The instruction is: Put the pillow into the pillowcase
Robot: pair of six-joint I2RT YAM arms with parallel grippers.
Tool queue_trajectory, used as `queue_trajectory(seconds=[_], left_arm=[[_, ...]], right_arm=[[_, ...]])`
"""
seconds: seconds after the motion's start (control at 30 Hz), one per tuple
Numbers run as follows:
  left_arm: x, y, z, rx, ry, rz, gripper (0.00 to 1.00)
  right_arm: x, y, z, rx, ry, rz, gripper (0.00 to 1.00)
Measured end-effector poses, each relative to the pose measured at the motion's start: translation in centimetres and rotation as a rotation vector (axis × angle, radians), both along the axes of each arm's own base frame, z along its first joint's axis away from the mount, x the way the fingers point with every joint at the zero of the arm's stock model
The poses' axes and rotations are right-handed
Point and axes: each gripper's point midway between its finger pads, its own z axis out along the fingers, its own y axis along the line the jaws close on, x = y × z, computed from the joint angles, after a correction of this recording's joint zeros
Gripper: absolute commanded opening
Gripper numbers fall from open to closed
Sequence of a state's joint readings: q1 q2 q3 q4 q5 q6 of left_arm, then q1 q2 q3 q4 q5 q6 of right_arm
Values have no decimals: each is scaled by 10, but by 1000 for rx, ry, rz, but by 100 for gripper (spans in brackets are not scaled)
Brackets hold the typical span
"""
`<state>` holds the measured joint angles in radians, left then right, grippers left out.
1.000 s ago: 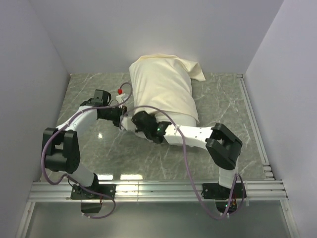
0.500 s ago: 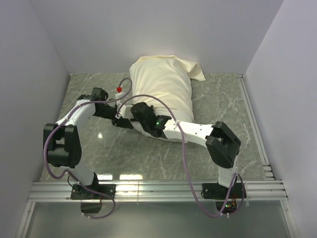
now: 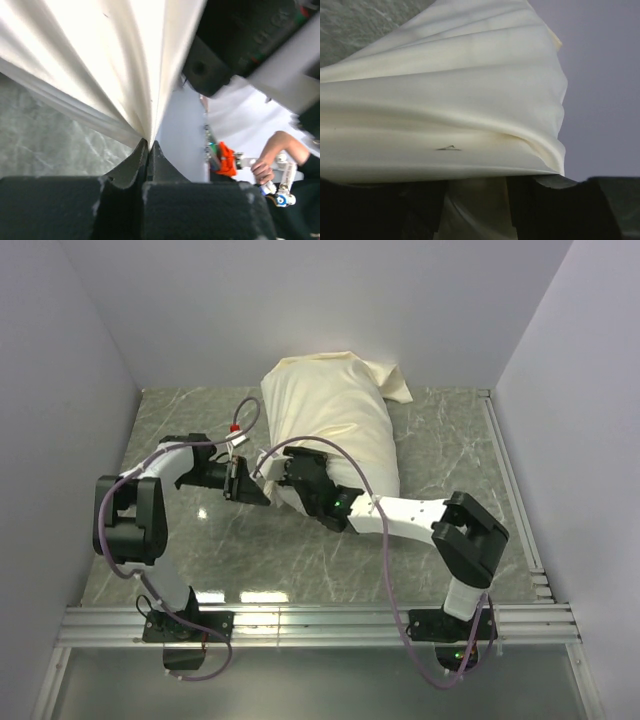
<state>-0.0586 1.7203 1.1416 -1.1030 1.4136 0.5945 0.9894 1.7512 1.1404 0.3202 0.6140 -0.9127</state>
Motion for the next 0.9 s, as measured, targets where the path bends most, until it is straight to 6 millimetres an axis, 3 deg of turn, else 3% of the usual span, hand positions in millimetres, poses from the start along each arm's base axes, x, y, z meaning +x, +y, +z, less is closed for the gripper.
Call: queue_trajectory(seconds=[0.2, 0.37, 0.47, 0.63, 0.73, 0.8, 0.87, 0.9], left_arm=[[-4, -1, 4, -28, 88, 3, 0], [-9, -2, 8, -47, 161, 8, 1], [-12, -3, 9, -45, 179, 5, 1], [-11, -2, 4, -33, 220, 4, 1], [-8, -2, 2, -5, 262, 10, 1], [-6, 1, -1, 52, 276, 22, 1], [-4, 5, -1, 120, 229, 49, 1], [-3, 8, 0, 161, 176, 72, 0]], right_arm=[[-33, 10, 36, 52, 30, 45, 81], [-75, 5, 83, 133, 99, 124, 87], [-87, -1, 104, 180, 144, 153, 91], [-104, -34, 139, 281, 243, 211, 93], [-111, -56, 144, 302, 281, 215, 93], [-112, -67, 135, 312, 355, 226, 91], [-96, -93, 120, 320, 426, 173, 88], [-78, -120, 107, 331, 460, 103, 88]])
